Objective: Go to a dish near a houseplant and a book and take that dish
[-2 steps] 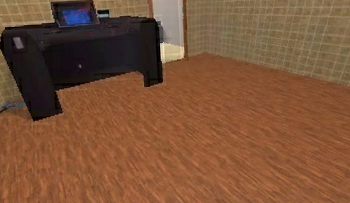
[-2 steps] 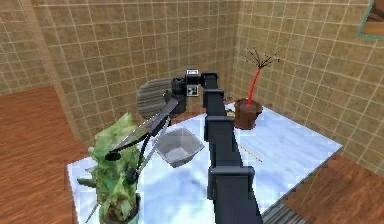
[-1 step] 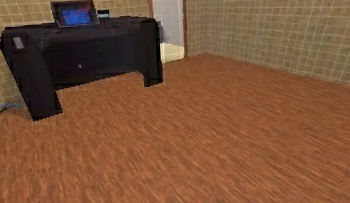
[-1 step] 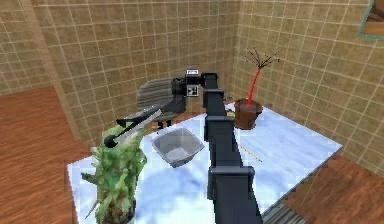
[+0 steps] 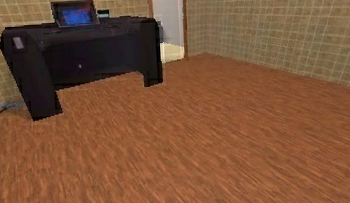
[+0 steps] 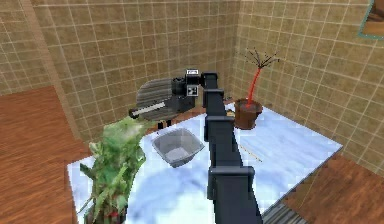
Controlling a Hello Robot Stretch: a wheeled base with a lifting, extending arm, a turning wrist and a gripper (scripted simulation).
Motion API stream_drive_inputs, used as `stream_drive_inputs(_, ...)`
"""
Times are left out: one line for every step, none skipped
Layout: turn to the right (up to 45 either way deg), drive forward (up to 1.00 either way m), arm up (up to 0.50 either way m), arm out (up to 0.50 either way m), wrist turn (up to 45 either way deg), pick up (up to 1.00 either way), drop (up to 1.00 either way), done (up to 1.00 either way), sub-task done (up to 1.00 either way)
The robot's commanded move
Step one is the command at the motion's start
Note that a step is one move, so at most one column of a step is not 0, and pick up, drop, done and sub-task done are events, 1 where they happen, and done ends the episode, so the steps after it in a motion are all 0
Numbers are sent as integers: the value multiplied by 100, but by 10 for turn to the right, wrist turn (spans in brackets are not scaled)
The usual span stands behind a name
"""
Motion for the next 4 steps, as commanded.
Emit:
stream_drive_inputs(0,0,0,0,210,0,0,0,0)
stream_drive_inputs(0,0,-30,0,0,0,0,0,0)
stream_drive_inputs(0,0,0,0,0,100,0,0,0)
stream_drive_inputs(0,0,10,0,0,0,0,0,0)
